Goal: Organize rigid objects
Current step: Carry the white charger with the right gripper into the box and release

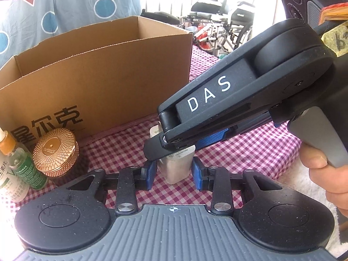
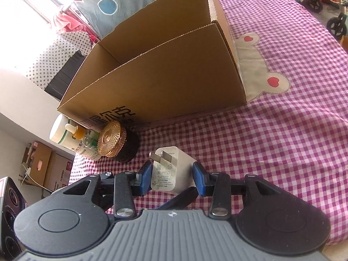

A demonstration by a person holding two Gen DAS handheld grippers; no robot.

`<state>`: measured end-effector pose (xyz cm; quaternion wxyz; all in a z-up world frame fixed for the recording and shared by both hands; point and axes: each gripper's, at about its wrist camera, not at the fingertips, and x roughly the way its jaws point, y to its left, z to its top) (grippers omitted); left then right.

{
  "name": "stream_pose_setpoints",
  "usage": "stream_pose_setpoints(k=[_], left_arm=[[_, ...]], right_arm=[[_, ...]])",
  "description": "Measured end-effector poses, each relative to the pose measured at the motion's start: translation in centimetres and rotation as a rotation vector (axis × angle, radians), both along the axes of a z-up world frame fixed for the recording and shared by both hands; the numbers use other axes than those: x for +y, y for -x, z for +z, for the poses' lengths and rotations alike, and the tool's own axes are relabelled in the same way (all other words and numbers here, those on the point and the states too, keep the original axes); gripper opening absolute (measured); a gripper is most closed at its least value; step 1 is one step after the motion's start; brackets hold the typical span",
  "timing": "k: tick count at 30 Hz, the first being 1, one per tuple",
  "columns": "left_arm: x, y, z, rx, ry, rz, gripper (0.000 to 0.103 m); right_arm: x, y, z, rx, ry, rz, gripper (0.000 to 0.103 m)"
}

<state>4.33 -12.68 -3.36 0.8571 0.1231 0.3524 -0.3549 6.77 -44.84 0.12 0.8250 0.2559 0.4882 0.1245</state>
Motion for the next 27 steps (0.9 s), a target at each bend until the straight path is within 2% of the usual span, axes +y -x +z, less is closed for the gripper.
stream_pose_setpoints(k=[6,10,15,18,22,27], left_arm=[[-0.2,-0.9,-0.5,-0.002,0.018,-0.003,0.034],[-0.3,-0.9,-0.4,-0.008,0.017,-0.008,0.034],[-0.1,-0.2,0.8,-0.034,0.031,0.002,0.034],[0.2,0.7,2.4,-0.08,0.033,0.016,0.035],[1.2,1.5,6.2,-0.184,0.045,0.066,0.035],[2.2,0.5,10.4,-0.27,0.065,0.133,0.035]], right_arm=[[-0.4,-0.1,-0.1,0.0,-0.005,-0.025,0.043],[-0.1,0.0,0.3,-0.012,0.028,-0.027,0.042],[0.5,0.7,1.7,-0.05,0.059,-0.015,0.041],[0.9,1.2,3.8,-0.097,0.07,0.001,0.041],[1.9,1.4,8.0,-0.202,0.074,0.048,0.041],[3.6,-0.3,13.1,-0.328,0.092,0.13,0.041]])
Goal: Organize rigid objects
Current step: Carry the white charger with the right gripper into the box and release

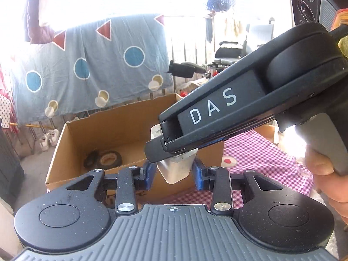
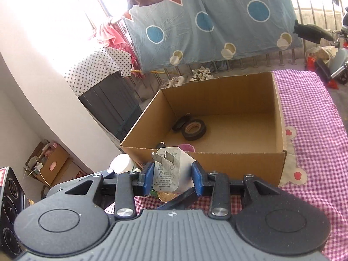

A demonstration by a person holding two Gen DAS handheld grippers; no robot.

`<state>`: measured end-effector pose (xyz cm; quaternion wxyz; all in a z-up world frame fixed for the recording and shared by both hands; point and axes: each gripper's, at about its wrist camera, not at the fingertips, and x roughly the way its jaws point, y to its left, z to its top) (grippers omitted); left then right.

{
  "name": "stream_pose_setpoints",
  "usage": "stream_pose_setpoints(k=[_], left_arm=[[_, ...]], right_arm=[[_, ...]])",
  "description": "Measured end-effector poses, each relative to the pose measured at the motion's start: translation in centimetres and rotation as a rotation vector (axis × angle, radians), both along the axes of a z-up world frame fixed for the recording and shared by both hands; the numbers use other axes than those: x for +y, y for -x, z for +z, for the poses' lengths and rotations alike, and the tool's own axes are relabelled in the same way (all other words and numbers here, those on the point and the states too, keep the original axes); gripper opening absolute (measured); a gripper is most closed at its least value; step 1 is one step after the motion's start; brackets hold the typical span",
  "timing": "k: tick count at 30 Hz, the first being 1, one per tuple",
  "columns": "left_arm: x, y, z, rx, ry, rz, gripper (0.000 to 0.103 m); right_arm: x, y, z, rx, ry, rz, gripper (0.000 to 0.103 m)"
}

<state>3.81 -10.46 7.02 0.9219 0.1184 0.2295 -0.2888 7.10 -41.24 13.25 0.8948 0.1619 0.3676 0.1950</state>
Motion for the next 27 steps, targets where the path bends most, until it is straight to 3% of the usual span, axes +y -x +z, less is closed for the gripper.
stream_pose_setpoints(k=[3,8,16,27], left_arm=[[0.2,-1.6,1.5,-0.021,0.006,0.038,0.035],[-0.1,-7.0,1.8,0.085,0.028,0.084,0.035],[-1.0,-16.5,-0.7,0.403,0.078,0.163,0.036],[-2.4,-24.1,-4.3,0.606,0.072,0.274,0.036]], right_arm=[[0.7,-2.2,1.8,-0.035,0.011,0.041,0.04],[1.3,-7.8,2.0,0.008,0.022,0.086,0.041],[0.3,-18.1,-2.0,0.183,0.029,0.115,0.04],[-0.7,-27.7,-8.6,0.331,0.006,0.132,0.038]])
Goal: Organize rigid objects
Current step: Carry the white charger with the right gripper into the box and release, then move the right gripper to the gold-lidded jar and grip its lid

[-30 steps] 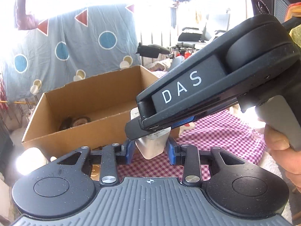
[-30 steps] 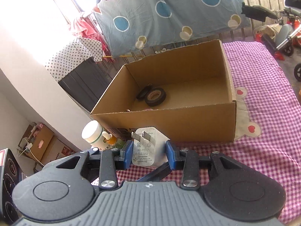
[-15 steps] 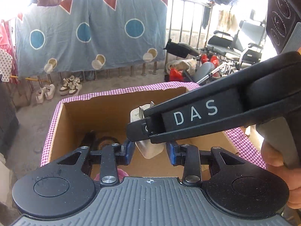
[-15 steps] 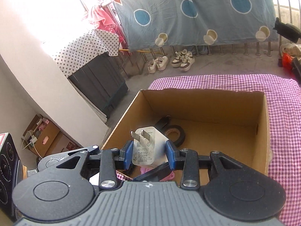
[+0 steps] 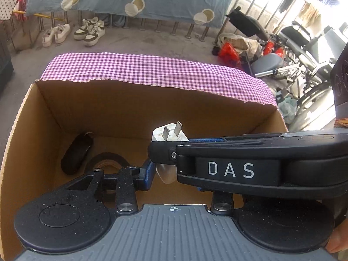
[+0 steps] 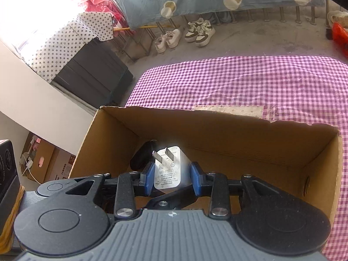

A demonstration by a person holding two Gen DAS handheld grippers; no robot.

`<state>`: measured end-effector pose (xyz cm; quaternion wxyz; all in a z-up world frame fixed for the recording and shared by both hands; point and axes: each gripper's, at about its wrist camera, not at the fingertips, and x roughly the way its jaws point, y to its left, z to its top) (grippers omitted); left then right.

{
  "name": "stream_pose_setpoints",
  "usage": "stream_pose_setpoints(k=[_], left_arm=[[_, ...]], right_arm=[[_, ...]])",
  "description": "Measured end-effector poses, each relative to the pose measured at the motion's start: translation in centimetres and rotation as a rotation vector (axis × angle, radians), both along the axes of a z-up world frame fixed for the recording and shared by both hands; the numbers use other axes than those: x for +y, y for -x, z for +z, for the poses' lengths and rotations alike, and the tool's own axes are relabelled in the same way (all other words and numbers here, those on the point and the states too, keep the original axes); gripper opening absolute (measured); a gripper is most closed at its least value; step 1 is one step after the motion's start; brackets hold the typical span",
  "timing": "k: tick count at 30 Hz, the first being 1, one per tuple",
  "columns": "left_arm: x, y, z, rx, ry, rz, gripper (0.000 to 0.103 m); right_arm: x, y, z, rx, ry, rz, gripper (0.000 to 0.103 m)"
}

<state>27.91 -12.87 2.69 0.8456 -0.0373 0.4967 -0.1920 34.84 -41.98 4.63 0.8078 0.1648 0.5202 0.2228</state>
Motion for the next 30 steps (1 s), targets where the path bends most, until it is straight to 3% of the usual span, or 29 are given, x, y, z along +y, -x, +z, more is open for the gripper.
stream_pose_setpoints(k=[6,14,15,17,20,30], left_arm=[[-0.3,-2.1,-1.3,0.046,-0.032,0.027,0.036],[-0.5,-2.3,-1.7,0.087,-0.062,0.029,0.039],[-0.6,-2.1,-1.5,0.081,-0.068,0.029,0.039],[-0.7,-2.0,-1.2,0.072,-0.076,0.033,0.05],[-0.6,-1.5,-0.3,0.044,-0.072,0.042,0.061],[-0.3,2.8,4.3,-0.063,-0.047,0.006,0.07]], right_arm=[[0.1,-2.6,-2.5,0.023,-0.004,0.012,0.037],[-0.1,-2.9,-3.9,0.031,0.025,0.034,0.036],[-0.1,-2.8,-3.8,0.027,0.024,0.032,0.036],[-0.3,-2.7,-3.2,0.019,0.026,0.027,0.039],[-0.7,-2.5,-2.2,0.005,0.015,0.016,0.05],[-3.0,1.9,4.1,-0.104,-0.026,-0.044,0.051]])
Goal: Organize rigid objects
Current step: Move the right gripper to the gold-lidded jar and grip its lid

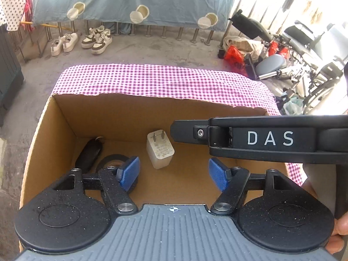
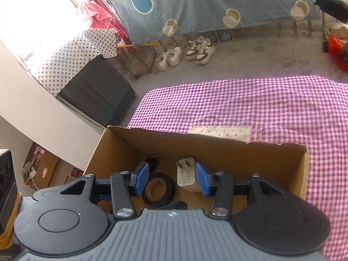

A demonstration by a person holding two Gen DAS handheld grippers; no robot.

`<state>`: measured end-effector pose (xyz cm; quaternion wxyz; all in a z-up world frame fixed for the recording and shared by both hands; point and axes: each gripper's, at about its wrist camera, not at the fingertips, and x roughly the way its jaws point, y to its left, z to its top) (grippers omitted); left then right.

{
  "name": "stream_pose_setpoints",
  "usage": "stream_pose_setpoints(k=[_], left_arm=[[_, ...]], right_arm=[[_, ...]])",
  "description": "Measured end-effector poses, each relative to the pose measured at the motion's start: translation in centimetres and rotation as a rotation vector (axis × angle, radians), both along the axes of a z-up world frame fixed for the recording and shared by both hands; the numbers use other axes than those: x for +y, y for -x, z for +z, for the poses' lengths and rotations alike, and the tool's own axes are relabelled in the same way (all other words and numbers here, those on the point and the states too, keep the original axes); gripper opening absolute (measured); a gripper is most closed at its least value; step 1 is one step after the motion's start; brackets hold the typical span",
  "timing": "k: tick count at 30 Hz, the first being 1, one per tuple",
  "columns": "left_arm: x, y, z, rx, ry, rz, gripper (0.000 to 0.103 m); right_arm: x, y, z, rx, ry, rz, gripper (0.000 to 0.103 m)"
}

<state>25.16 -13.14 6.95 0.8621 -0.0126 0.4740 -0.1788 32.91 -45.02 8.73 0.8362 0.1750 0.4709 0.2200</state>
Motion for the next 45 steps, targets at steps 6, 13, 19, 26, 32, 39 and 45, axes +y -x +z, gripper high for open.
stream_pose_setpoints(k=[6,13,19,26,32,39,45], left_arm=[[1.9,5.3,3.4,-0.113,0.053,-0.072,0.081],[5.4,13.5,4.8,-0.225,0.117,-0.185,0.099],[7.9,18.4,2.7,-0.234,0.08,-0.206,0.1],[9.3,20.6,-2.0,-0.223,0.008,-0.187,0.1],[8.0,20.5,-5.8,-0.252,-0.062,-0.198,0.099],[7.1,18.7,-9.4,-0.252,-0.092,-0.189,0.085],[7.4,17.4,-10.7,-0.225,-0.081,-0.171,0.079]], right_arm=[[-1.9,6.6,5.9,-0.139,-0.06,-0.041,0.056],[-3.3,17.3,9.5,-0.27,-0.141,-0.079,0.062],[-3.1,25.0,8.2,-0.297,-0.192,-0.12,0.062],[-2.4,28.7,2.7,-0.169,-0.304,-0.178,0.063],[0.3,27.9,-1.3,-0.078,-0.275,-0.183,0.063],[1.8,24.7,-4.4,-0.033,-0.23,-0.168,0.054],[3.6,21.1,-7.2,0.031,-0.167,-0.136,0.05]])
